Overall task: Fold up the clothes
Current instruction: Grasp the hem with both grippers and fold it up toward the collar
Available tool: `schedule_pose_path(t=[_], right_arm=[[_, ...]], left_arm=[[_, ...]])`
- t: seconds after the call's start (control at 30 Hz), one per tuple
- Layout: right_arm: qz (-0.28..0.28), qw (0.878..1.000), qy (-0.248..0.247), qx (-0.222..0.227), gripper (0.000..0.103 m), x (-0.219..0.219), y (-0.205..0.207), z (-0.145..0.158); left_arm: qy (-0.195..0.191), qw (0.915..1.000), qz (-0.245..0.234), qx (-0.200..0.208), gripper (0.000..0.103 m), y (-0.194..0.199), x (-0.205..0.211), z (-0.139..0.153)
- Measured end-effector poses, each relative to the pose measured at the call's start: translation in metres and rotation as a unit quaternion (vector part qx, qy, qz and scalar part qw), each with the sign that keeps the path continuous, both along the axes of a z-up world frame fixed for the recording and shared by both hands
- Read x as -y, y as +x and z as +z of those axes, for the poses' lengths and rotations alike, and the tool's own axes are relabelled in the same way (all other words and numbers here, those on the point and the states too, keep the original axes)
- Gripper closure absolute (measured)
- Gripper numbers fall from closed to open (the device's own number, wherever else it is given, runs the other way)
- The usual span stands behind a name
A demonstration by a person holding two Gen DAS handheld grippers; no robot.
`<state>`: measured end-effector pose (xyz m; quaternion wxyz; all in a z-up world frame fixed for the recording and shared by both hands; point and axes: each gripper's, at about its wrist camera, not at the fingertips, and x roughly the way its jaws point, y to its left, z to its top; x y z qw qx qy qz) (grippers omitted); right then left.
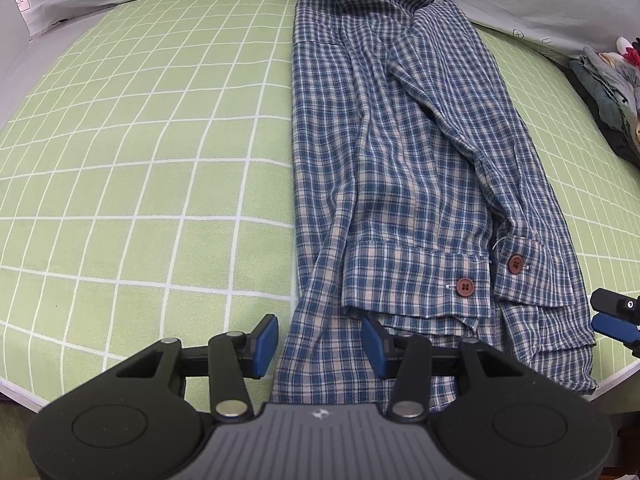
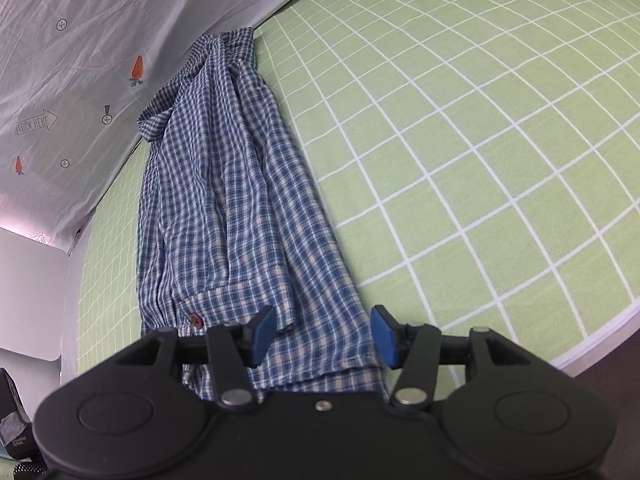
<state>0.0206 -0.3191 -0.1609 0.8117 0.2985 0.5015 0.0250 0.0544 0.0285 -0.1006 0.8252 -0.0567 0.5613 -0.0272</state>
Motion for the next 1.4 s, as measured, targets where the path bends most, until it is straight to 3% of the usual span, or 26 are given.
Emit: schedule_pose_path(t=[0.2, 0.37, 0.43, 0.47, 0.5, 0.57, 0.63, 0.73, 0.77, 1.1, 1.4], right_arm=[[0.004, 0.999, 0.029, -0.017, 0.047, 0.007, -0.002, -0.009], [0.015, 0.997, 0.077, -0.028, 0.068, 0.007, -0.003, -0.019], [0.015, 0.994, 0.1, -0.039, 0.082, 0.006, -0.003, -0.026], [0.015, 0.993, 0.109, -0.044, 0.09, 0.006, -0.003, -0.029], [0.016, 0.992, 0.115, -0.048, 0.093, 0.005, -0.003, -0.031], [0.017, 0.99, 0.13, -0.045, 0.097, 0.003, -0.003, -0.03], [0.015, 0.988, 0.15, -0.026, 0.097, 0.003, -0.001, -0.022], [0.016, 0.987, 0.161, 0.002, 0.098, 0.002, 0.011, -0.008], [0.017, 0.987, 0.162, 0.01, 0.098, 0.001, 0.016, -0.004], [0.001, 0.985, 0.163, 0.051, 0.098, 0.002, 0.075, 0.017], [-0.033, 0.984, 0.171, 0.039, 0.098, 0.013, 0.12, 0.005]], left_arm=[[-0.011, 0.9998, -0.008, -0.014, 0.054, -0.003, 0.0, -0.002], [-0.028, 0.9995, -0.01, -0.013, 0.059, -0.009, 0.001, -0.001], [-0.034, 0.9993, -0.01, -0.014, 0.072, -0.01, 0.002, -0.001], [-0.038, 0.9991, -0.009, -0.016, 0.088, -0.01, 0.002, -0.001], [-0.053, 0.9984, -0.001, -0.02, 0.097, -0.01, -0.001, -0.002], [-0.088, 0.9956, 0.018, -0.027, 0.099, -0.013, -0.007, -0.003], [-0.14, 0.9889, 0.045, -0.023, 0.1, -0.012, -0.017, 0.004], [-0.218, 0.972, 0.086, -0.015, 0.1, -0.012, -0.031, 0.014], [-0.23, 0.9689, 0.092, -0.01, 0.1, -0.013, -0.033, 0.021], [-0.228, 0.9679, 0.097, 0.044, 0.1, 0.042, -0.031, 0.051], [-0.237, 0.9622, 0.125, 0.051, 0.1, 0.087, -0.041, 0.05]])
